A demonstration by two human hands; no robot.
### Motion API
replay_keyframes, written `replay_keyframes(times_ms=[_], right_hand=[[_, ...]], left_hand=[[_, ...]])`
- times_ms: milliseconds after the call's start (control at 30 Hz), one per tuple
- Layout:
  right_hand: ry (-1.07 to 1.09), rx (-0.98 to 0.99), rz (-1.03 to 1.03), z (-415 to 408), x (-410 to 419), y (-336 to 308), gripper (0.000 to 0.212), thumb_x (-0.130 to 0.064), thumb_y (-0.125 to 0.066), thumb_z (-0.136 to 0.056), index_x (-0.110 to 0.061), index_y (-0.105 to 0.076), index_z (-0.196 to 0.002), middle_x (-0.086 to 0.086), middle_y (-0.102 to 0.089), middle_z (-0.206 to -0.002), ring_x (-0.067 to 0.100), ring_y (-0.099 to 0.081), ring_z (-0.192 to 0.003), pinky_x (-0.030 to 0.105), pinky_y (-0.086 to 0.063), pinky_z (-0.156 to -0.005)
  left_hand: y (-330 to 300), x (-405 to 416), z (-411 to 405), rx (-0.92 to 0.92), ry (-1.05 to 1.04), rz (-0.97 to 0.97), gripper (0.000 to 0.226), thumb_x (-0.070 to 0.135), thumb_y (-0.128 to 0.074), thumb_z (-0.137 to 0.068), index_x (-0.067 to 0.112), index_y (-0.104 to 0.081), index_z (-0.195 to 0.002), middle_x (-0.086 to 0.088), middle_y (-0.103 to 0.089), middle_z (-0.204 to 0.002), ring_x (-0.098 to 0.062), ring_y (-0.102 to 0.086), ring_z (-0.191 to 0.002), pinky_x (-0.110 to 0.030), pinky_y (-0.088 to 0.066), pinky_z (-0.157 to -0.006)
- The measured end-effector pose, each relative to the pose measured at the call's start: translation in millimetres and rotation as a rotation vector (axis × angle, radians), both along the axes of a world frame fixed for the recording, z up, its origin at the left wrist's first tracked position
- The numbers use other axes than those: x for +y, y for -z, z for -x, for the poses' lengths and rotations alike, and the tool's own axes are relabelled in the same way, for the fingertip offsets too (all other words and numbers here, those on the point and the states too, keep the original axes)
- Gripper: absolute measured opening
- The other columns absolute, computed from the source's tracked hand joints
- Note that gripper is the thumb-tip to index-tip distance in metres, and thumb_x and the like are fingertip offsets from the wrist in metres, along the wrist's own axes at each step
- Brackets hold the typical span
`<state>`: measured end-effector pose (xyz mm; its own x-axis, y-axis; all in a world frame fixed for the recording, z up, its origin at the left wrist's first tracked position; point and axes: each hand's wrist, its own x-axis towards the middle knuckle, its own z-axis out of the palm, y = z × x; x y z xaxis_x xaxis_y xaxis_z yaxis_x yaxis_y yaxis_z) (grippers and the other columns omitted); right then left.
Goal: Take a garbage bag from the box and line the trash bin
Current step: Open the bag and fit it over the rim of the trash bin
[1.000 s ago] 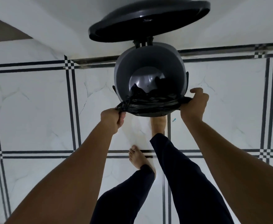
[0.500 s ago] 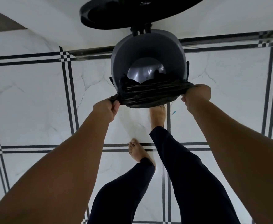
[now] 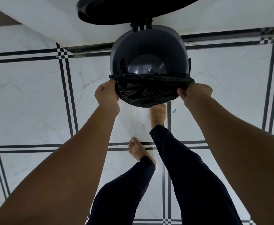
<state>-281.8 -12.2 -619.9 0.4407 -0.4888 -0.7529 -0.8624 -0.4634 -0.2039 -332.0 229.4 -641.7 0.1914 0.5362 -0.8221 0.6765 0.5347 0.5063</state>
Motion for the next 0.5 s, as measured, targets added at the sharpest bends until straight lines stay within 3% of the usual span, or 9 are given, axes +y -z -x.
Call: replay_keyframes(times_ms=[33, 133, 167, 200, 233, 267, 300, 400, 500], right_hand=[[-0.204, 0.039, 0.082, 0.5, -1.4, -2.2, 0.023, -0.037, -0.033, -0.108, -0.021, -0.048, -0.105, 0.000, -0.047, -0.073, 0.022, -0.059, -0.085, 0.027, -0.041, -0.069], [-0.233, 0.014, 0.092, -1.6, 0.7, -3.7, 0.033, -0.042, -0.029, -0.108, -0.018, -0.051, -0.101, 0.000, -0.046, -0.070, 0.020, -0.053, -0.076, 0.027, -0.036, -0.063], [-0.135, 0.000, 0.079, -4.2, 0.2, 2.0, 0.033, -0.040, -0.030, -0.108, -0.017, -0.053, -0.102, 0.000, -0.046, -0.071, 0.020, -0.053, -0.077, 0.026, -0.036, -0.060], [0.097, -0.035, -0.008, -3.4, -1.1, 2.0, 0.029, -0.033, -0.033, -0.108, -0.014, -0.054, -0.106, 0.000, -0.047, -0.073, 0.020, -0.054, -0.078, 0.024, -0.039, -0.058], [0.498, -0.100, -0.202, -6.0, -1.2, 3.9, 0.020, -0.022, -0.037, -0.107, -0.010, -0.053, -0.113, 0.001, -0.048, -0.078, 0.019, -0.055, -0.078, 0.022, -0.046, -0.057], [0.721, -0.212, -0.387, -8.1, -4.0, 6.4, 0.015, -0.008, -0.041, -0.104, -0.008, -0.051, -0.115, 0.003, -0.049, -0.083, 0.019, -0.058, -0.077, 0.024, -0.054, -0.058], [0.827, -0.279, -0.428, -6.1, -6.4, 8.6, 0.016, 0.002, -0.044, -0.099, -0.006, -0.051, -0.111, 0.006, -0.053, -0.088, 0.021, -0.061, -0.076, 0.028, -0.059, -0.059], [0.605, -0.226, -0.182, -0.8, -9.6, 12.0, 0.025, 0.014, -0.048, -0.075, -0.008, -0.058, -0.082, 0.018, -0.065, -0.099, 0.039, -0.067, -0.073, 0.037, -0.061, -0.061], [0.126, -0.110, 0.027, 9.0, -18.2, 17.1, 0.020, 0.006, -0.055, -0.074, -0.010, -0.065, -0.080, 0.010, -0.069, -0.076, 0.035, -0.071, -0.065, 0.046, -0.064, -0.070]], left_hand=[[-0.1, -2.5, -1.3, 0.013, 0.035, -0.054, 0.026, 0.030, -0.081, -0.073, 0.013, -0.069, -0.089, 0.001, -0.074, -0.086, -0.019, -0.070, -0.076, -0.041, -0.064, -0.086], [-1.0, -6.1, -4.6, 0.010, 0.113, -0.173, 0.027, 0.034, -0.081, -0.070, 0.021, -0.068, -0.089, 0.002, -0.075, -0.095, -0.019, -0.073, -0.087, -0.042, -0.064, -0.083], [-1.7, -6.3, -6.8, 0.003, 0.110, -0.172, 0.026, 0.034, -0.081, -0.071, 0.021, -0.067, -0.088, 0.002, -0.074, -0.095, -0.019, -0.072, -0.088, -0.041, -0.064, -0.083], [-1.6, -7.0, -8.2, -0.007, 0.110, -0.173, 0.025, 0.034, -0.081, -0.072, 0.022, -0.066, -0.088, 0.002, -0.074, -0.096, -0.019, -0.072, -0.088, -0.040, -0.064, -0.083], [-1.0, -7.4, -8.4, -0.018, 0.110, -0.170, 0.025, 0.035, -0.080, -0.073, 0.022, -0.065, -0.088, 0.001, -0.074, -0.097, -0.020, -0.072, -0.090, -0.039, -0.064, -0.084], [-0.7, -8.5, -8.8, -0.023, 0.118, -0.164, 0.024, 0.035, -0.079, -0.074, 0.023, -0.064, -0.090, 0.000, -0.074, -0.100, -0.020, -0.072, -0.091, -0.037, -0.063, -0.084], [-0.2, -8.1, -8.2, -0.024, 0.125, -0.165, 0.024, 0.035, -0.077, -0.076, 0.024, -0.063, -0.092, -0.001, -0.074, -0.103, -0.020, -0.071, -0.092, -0.035, -0.062, -0.083], [3.9, -9.0, -1.6, 0.005, 0.155, -0.180, 0.027, 0.038, -0.073, -0.080, 0.023, -0.060, -0.098, -0.001, -0.070, -0.108, -0.020, -0.070, -0.095, -0.032, -0.061, -0.081], [5.3, -14.7, 8.4, 0.052, 0.228, -0.175, 0.032, 0.044, -0.068, -0.088, 0.020, -0.056, -0.106, 0.003, -0.065, -0.098, -0.015, -0.065, -0.088, -0.029, -0.056, -0.074]])
